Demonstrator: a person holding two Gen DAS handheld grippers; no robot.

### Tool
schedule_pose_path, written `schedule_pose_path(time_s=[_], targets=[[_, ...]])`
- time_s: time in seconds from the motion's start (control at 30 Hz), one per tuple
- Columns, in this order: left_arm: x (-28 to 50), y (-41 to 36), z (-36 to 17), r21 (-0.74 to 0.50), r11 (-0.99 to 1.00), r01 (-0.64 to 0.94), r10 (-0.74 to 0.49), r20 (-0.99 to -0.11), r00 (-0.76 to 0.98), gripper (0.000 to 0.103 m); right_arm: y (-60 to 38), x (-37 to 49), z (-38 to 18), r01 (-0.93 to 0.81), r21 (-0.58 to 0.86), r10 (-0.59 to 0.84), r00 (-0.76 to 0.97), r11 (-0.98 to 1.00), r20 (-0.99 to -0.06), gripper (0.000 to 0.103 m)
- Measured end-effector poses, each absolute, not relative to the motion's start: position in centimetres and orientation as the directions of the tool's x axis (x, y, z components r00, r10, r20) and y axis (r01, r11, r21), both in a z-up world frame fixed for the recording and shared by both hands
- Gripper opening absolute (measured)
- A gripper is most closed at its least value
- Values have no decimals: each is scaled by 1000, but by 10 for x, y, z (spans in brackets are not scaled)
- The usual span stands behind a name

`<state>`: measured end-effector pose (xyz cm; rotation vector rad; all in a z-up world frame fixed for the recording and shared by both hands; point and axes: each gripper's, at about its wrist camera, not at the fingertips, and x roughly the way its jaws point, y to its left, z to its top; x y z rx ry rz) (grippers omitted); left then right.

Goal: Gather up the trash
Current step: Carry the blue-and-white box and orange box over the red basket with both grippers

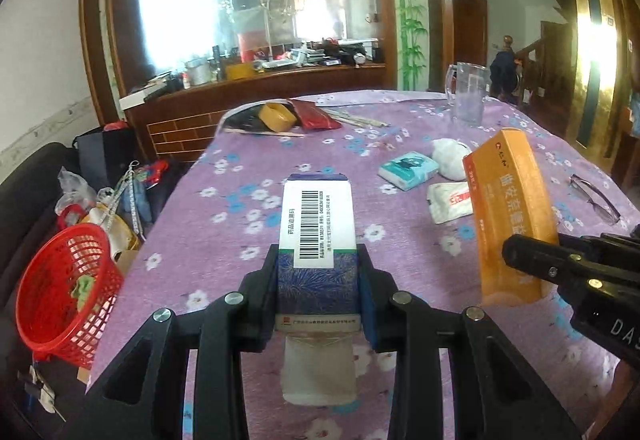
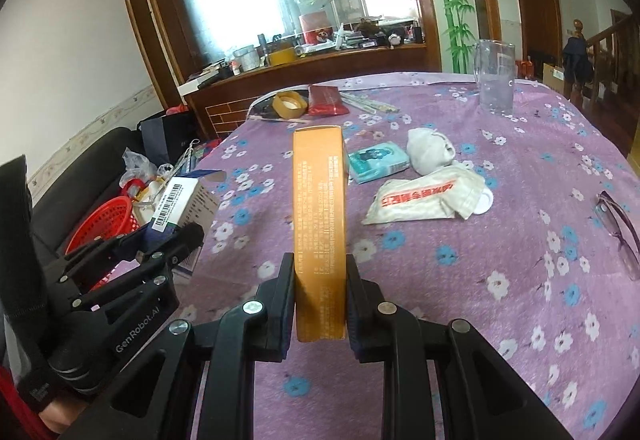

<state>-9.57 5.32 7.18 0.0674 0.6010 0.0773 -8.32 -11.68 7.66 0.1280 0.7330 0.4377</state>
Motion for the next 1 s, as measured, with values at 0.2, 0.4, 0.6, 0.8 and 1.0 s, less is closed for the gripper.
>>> schedule_pose_path(time_s=[0.2, 0.4, 0.6, 0.8, 1.0], targets=[[-99, 65, 68, 83, 994, -75, 109, -561, 821, 33, -101, -86, 79, -357, 246, 428, 647, 901, -631, 24], [-103, 73, 66, 85, 993, -83, 117, -562, 819, 33, -88, -85, 78, -374, 232, 430, 633, 898, -643, 24], [-103, 76, 64, 84, 993, -85, 118, -566, 816, 33, -83, -83, 79, -382, 225, 430, 626, 896, -650, 24], [-103, 76, 64, 83, 993, -86, 118, -566, 816, 33, -80, -84, 79, -387, 221, 430, 623, 895, -654, 24], [-103, 79, 62, 79, 993, -91, 120, -567, 815, 33, -76, -85, 79, -394, 219, 434, 617, 892, -657, 24]])
